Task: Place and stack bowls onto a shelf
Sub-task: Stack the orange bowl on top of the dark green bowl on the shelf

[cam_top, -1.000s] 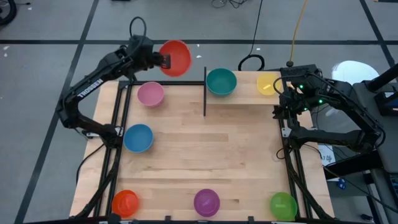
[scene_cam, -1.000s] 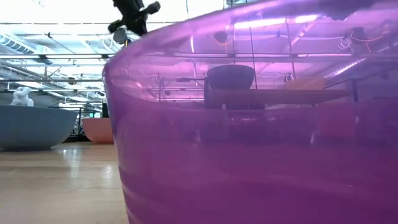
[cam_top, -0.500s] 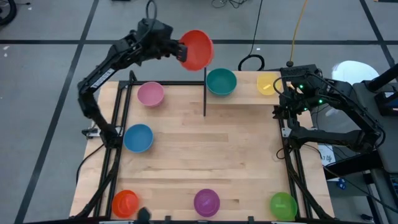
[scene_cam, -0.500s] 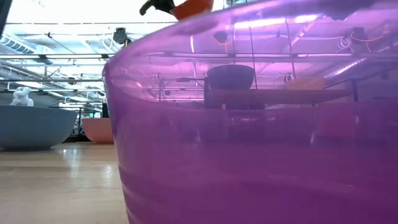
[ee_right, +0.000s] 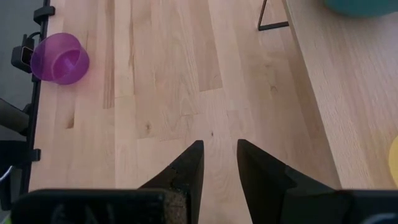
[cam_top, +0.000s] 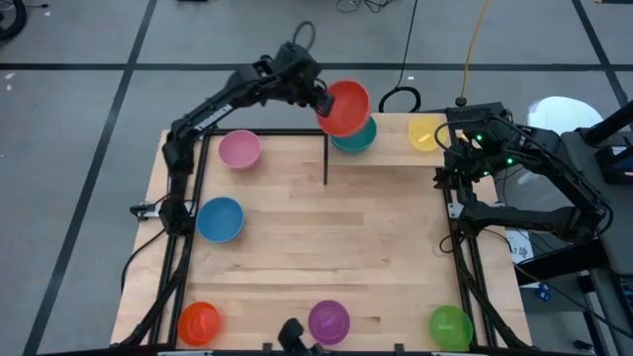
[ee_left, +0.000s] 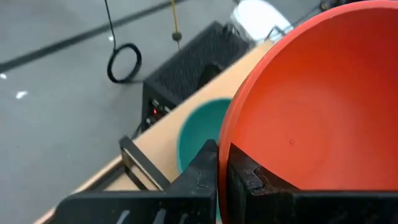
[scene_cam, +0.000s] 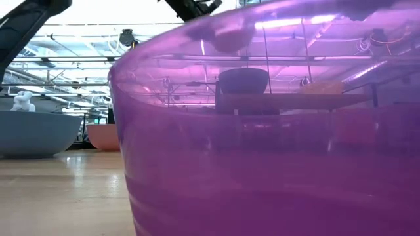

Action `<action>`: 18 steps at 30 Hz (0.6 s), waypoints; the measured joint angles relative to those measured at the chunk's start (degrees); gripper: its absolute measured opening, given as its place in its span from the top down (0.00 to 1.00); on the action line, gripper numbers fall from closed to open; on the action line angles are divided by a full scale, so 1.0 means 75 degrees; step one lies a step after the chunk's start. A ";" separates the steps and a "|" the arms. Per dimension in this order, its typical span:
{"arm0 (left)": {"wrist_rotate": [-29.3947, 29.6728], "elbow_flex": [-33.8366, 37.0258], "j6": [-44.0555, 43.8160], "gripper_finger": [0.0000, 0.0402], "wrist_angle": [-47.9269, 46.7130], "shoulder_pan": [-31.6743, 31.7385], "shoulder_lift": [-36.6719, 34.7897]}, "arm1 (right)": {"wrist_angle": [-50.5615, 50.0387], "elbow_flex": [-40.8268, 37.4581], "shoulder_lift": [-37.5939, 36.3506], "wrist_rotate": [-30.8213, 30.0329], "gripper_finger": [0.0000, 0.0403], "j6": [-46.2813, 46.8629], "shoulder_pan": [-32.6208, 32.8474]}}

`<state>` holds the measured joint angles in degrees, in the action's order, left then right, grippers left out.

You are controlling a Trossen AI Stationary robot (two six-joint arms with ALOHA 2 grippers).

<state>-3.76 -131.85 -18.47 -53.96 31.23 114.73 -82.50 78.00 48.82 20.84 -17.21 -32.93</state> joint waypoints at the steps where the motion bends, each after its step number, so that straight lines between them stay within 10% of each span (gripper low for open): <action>1: -0.0069 0.0000 0.0011 0.99 0.0001 -0.0017 0.0087 | 0.0000 0.0000 -0.0003 0.0000 0.78 0.0000 0.0000; 18: -0.0152 0.0000 0.0104 0.99 -0.0022 0.0064 0.0657 | 0.0000 0.0000 -0.0001 0.0000 0.78 0.0000 0.0000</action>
<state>-4.90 -131.85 -17.70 -54.12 31.71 119.66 -82.50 78.00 48.81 20.84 -17.21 -32.93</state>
